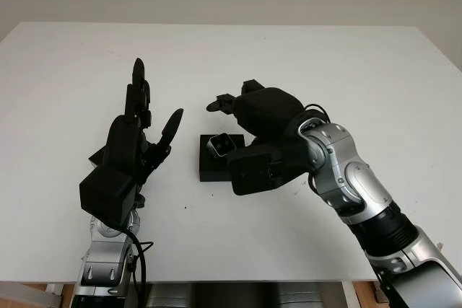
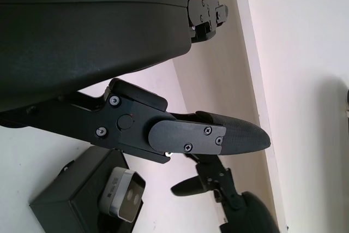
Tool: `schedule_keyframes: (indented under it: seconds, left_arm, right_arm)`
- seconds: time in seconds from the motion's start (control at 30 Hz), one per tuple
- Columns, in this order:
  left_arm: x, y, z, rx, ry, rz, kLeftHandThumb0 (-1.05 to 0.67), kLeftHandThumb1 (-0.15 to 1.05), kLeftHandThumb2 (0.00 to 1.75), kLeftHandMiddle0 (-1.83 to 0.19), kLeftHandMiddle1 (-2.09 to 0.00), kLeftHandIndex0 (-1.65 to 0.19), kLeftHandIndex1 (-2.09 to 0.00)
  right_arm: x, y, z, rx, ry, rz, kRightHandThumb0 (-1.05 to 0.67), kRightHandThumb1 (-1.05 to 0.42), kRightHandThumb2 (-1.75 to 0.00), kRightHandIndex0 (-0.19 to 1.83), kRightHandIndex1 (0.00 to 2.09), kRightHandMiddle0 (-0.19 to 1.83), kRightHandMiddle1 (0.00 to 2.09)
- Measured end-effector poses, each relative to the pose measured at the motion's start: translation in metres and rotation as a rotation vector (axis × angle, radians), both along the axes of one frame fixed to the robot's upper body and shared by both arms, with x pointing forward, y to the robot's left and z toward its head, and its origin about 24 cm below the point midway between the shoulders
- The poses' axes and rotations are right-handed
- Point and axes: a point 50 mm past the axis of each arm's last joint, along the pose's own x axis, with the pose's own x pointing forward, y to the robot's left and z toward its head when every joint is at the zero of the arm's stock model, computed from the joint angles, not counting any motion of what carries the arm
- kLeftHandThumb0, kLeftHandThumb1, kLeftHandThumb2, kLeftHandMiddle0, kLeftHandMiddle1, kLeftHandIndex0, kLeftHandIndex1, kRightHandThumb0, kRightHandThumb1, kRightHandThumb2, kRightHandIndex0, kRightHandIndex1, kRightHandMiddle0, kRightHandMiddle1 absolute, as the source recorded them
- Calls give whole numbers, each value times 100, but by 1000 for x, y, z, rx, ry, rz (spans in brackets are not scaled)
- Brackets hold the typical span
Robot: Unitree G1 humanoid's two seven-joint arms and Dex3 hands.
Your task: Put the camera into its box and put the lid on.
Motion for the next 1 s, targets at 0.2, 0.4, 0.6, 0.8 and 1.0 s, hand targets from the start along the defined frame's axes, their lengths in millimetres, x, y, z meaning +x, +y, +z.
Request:
schedule_keyframes:
  seconds: [0.2,0.4,0.6,0.8,1.0]
  left_arm:
    - [0,1,0,22,0,6,-74,105,31,8,-6,11,-6]
    - [0,1,0,21,-2,9,-74,105,31,9,-5,11,-5]
    - [-1,1,4,20,-10,9,-75,105,30,8,-5,11,-6]
    - [-1,1,4,28,-6,14,-75,105,31,7,-6,10,-6]
    - [-2,2,6,30,-8,20,-74,105,31,7,-6,9,-6]
  right_arm:
    - [1,-14,11,66,-5,52,-54,-81,-6,-19,196,32,17]
    - [4,-35,31,122,10,87,-56,-81,-5,-13,160,40,18]
    - [8,-50,38,82,52,117,-59,-83,-5,7,116,43,19]
    - [11,-54,35,101,53,212,-63,-81,-5,13,116,49,30]
    - [14,-57,27,101,1,291,-63,-80,-5,3,143,29,89]
